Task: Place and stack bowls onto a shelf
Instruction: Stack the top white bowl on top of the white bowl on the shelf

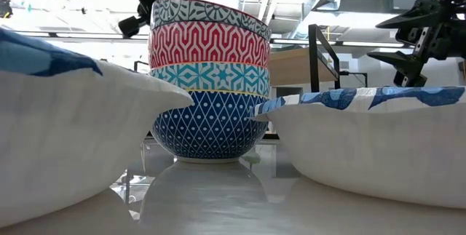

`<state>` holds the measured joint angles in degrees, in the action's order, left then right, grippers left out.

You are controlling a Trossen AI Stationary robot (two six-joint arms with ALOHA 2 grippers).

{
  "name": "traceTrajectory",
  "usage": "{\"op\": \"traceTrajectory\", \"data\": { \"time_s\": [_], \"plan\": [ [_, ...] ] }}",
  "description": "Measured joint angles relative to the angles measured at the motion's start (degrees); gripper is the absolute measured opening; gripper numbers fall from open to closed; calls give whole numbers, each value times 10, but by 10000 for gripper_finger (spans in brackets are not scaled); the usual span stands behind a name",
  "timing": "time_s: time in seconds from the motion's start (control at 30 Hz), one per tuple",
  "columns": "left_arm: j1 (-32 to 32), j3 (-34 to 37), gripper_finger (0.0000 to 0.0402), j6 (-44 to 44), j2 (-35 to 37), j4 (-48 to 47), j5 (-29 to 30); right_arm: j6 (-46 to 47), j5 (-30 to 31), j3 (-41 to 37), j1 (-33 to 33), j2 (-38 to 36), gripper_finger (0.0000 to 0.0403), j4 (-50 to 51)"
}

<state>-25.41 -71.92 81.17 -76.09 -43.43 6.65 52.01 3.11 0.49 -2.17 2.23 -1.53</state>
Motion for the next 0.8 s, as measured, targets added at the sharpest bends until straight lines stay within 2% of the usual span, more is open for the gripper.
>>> {"op": "traceTrajectory", "data": {
  "time_s": [0.3, 0.6, 0.8],
  "plan": [
    [-6, 0, 0, -15, -27, 11, -50, 0, -1, 0, 0, 0, 244, 5],
    [-7, 0, 3, -14, -28, 4, -36, 0, -1, 0, 0, 0, 244, 7],
    [-7, 0, 34, -20, -28, 4, -29, 0, -1, 0, 0, 0, 244, 7]
  ]
}}
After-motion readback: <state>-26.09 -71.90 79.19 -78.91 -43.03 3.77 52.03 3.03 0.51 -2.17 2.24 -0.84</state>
